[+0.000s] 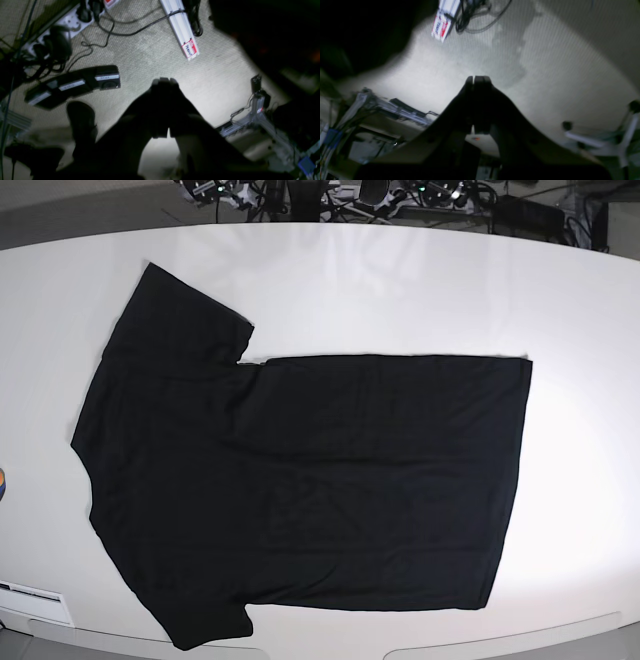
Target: Fold the T-shirt properly
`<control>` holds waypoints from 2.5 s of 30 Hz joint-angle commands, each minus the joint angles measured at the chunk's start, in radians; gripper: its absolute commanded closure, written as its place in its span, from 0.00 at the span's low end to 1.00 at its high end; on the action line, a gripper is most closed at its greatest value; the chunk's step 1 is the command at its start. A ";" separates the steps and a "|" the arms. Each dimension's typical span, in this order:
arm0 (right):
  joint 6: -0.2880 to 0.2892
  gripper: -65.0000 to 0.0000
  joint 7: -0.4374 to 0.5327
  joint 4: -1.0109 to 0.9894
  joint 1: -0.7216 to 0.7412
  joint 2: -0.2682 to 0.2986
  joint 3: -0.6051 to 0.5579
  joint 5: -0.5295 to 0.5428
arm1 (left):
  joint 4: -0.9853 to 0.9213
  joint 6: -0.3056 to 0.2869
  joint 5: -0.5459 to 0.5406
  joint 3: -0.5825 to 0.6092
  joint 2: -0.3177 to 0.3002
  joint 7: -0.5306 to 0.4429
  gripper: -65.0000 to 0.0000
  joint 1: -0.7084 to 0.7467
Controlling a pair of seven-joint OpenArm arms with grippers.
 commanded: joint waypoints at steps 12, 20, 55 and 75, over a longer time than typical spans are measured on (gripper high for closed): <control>-0.102 1.00 -0.080 0.691 -0.515 0.168 0.002 0.011 | 0.777 0.040 -0.139 0.001 -0.352 0.056 1.00 0.493; -0.297 1.00 -0.079 1.304 -0.863 0.322 0.003 -0.162 | 1.376 0.191 -0.023 -0.106 -0.612 0.116 1.00 0.820; -0.261 1.00 0.020 1.822 -0.592 0.383 0.003 -0.311 | 1.563 -0.052 0.103 -0.431 -0.780 -0.092 1.00 0.510; -0.233 1.00 -0.016 1.677 -0.507 0.384 0.003 -0.294 | 1.239 -0.056 0.468 0.253 -0.977 -0.225 0.34 -0.060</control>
